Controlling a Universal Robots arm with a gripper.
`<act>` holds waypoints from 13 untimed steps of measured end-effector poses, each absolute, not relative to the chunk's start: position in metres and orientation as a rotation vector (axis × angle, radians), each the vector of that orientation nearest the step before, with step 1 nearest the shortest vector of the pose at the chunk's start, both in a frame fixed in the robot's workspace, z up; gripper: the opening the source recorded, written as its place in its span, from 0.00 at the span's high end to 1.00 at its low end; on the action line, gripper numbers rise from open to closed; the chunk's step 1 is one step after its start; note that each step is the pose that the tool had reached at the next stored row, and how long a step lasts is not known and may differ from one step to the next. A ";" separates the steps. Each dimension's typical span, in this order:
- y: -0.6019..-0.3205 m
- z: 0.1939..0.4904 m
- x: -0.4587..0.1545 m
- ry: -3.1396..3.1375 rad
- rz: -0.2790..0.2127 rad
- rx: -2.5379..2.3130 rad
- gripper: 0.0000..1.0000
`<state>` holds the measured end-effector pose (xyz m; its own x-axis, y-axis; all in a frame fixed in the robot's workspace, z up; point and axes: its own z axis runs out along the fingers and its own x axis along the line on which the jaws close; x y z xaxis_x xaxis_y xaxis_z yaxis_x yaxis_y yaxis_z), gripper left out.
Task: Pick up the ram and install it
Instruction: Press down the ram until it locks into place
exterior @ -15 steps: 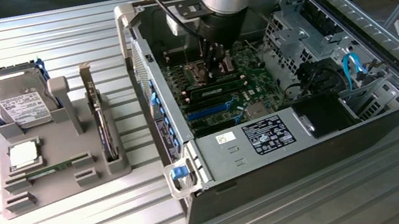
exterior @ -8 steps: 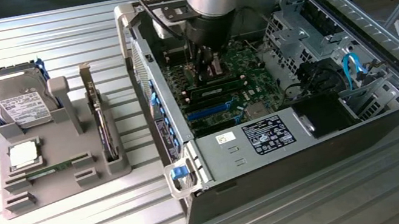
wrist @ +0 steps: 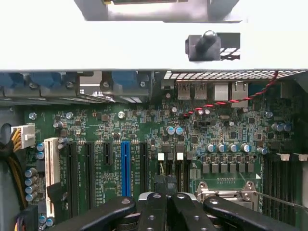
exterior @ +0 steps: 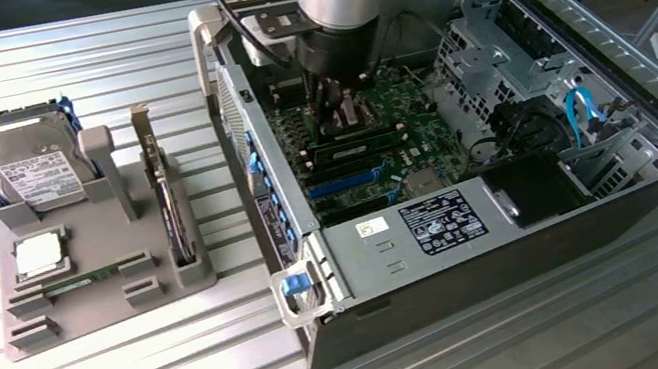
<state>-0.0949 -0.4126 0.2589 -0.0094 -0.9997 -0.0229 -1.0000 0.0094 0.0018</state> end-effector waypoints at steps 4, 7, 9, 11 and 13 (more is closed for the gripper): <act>-0.413 0.258 -0.095 2.221 0.027 -2.200 0.90; -0.413 0.255 -0.095 2.221 0.027 -2.200 0.90; -0.413 0.253 -0.095 2.221 0.027 -2.200 0.90; -0.413 0.251 -0.095 2.221 0.027 -2.200 0.90; -0.413 0.250 -0.095 2.221 0.027 -2.200 0.90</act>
